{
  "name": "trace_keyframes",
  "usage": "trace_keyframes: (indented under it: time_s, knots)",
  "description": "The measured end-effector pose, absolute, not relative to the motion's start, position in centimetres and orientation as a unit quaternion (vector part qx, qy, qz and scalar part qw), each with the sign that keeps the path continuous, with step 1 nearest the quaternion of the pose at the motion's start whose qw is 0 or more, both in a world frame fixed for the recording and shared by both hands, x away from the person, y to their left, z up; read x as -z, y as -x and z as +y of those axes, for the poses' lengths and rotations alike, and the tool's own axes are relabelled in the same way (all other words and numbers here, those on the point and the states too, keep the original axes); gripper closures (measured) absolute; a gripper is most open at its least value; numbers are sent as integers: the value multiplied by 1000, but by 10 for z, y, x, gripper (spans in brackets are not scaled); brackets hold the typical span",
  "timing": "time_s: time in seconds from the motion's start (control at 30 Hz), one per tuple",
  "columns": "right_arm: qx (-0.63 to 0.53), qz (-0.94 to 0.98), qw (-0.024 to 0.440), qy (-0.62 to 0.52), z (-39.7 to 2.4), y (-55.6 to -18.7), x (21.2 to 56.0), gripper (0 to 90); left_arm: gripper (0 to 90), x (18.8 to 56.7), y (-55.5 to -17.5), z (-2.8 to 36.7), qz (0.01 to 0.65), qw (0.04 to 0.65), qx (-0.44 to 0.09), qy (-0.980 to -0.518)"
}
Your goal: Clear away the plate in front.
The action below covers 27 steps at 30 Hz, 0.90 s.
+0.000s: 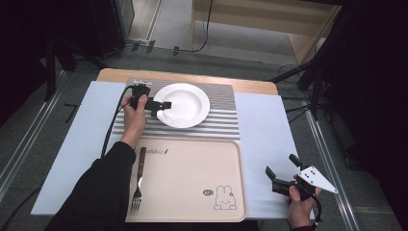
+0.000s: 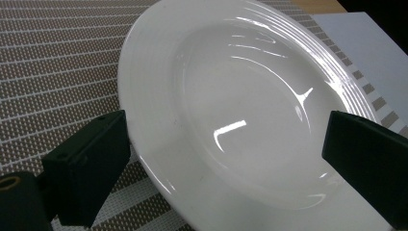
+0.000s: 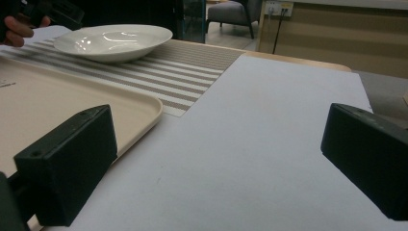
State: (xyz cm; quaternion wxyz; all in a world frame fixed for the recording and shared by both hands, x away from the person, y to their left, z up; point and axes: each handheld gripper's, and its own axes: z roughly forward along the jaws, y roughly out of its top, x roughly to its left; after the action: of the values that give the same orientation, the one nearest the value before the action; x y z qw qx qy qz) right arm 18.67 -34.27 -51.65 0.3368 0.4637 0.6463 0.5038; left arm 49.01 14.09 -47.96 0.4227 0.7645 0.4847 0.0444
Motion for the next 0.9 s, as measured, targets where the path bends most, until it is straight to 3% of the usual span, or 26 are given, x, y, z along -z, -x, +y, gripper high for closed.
trace_keyframes:
  time_s: [0.1,0.2,0.3,0.37,0.9]
  knots:
    - [-504,647,337,-463,-343,-187,517,0,22,483,-492,141,493,418,-38,-763]
    - [-503,646,337,-464,-343,-187,517,0,160,486,-494,140,512,406,-51,-755]
    - [-505,646,336,-464,-343,-187,517,0,164,488,-497,141,515,409,-39,-752]
    - [-505,646,336,-464,-343,-187,517,0,236,489,-498,140,522,404,-42,-750]
    - [-504,647,336,-463,-343,-187,517,0,387,500,-506,140,537,412,-19,-736]
